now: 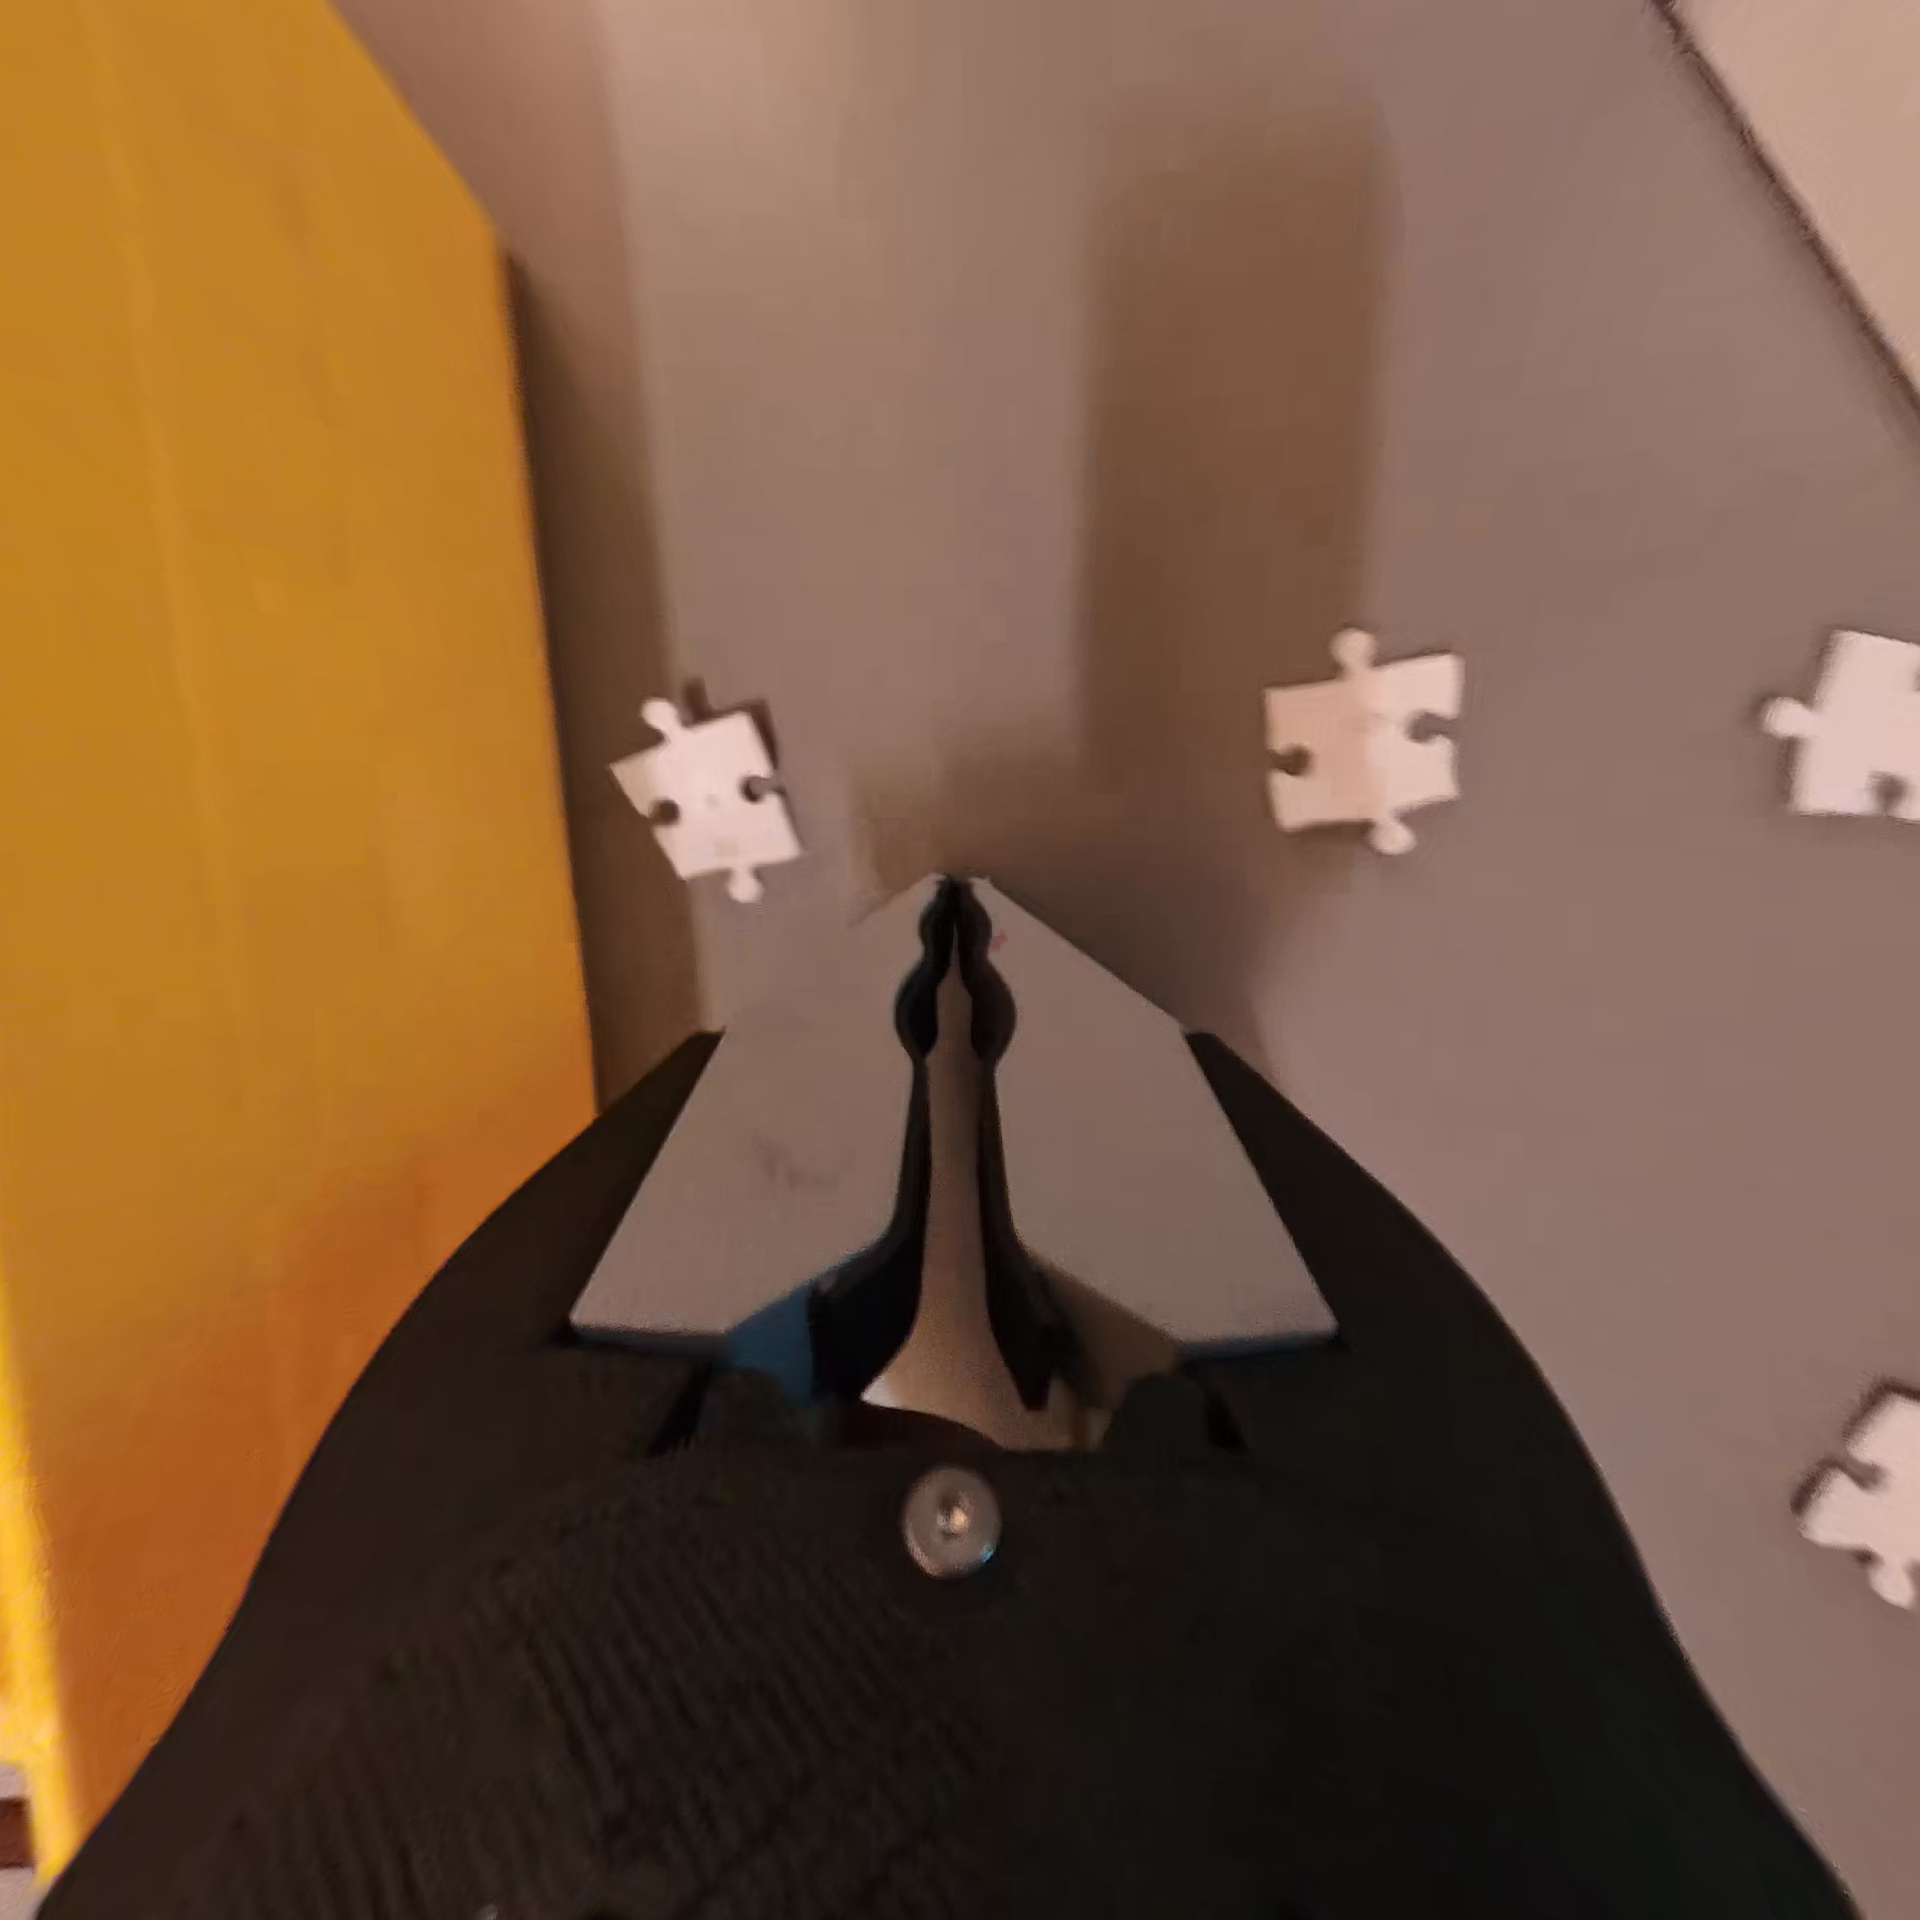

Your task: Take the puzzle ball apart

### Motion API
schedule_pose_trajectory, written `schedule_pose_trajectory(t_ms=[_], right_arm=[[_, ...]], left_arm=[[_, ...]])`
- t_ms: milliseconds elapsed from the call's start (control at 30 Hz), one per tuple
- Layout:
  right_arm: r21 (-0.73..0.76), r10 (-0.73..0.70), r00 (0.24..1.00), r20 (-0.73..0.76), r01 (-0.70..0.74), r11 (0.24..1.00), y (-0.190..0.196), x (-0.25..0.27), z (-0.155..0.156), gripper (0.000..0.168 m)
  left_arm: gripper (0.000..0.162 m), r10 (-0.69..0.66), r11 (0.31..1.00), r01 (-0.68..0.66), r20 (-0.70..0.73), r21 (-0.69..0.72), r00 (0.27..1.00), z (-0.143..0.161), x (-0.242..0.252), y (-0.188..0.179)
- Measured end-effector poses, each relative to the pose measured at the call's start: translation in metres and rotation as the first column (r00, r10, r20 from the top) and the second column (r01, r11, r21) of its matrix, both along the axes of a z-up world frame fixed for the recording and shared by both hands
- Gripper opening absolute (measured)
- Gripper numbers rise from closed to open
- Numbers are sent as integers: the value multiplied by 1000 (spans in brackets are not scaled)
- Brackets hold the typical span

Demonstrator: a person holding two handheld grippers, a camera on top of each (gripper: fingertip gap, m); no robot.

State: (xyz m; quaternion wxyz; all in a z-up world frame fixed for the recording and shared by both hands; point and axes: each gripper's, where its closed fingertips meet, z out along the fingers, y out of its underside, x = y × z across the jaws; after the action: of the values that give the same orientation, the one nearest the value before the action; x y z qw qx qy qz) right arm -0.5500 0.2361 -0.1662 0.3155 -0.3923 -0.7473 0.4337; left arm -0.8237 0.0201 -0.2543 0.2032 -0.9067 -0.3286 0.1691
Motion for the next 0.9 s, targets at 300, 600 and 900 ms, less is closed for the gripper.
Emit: schedule_pose_trajectory(t_ms=[300, 600, 900], right_arm=[[-20, 41, 999, 26, -41, 999, -7, 5, -1, 0], [32, 57, 996, 66, -59, 998, -3, 9, -10, 0], [-20, 82, 993, 88, -81, 997, -1, 12, -11, 0]], left_arm=[[12, -152, 981, 152, -13, 118, 988, 18, 60, 31], [23, -327, 870, 311, -27, 383, 945, 52, 110, 87], [22, -430, 791, 406, -56, 458, 901, 50, 143, 112]])
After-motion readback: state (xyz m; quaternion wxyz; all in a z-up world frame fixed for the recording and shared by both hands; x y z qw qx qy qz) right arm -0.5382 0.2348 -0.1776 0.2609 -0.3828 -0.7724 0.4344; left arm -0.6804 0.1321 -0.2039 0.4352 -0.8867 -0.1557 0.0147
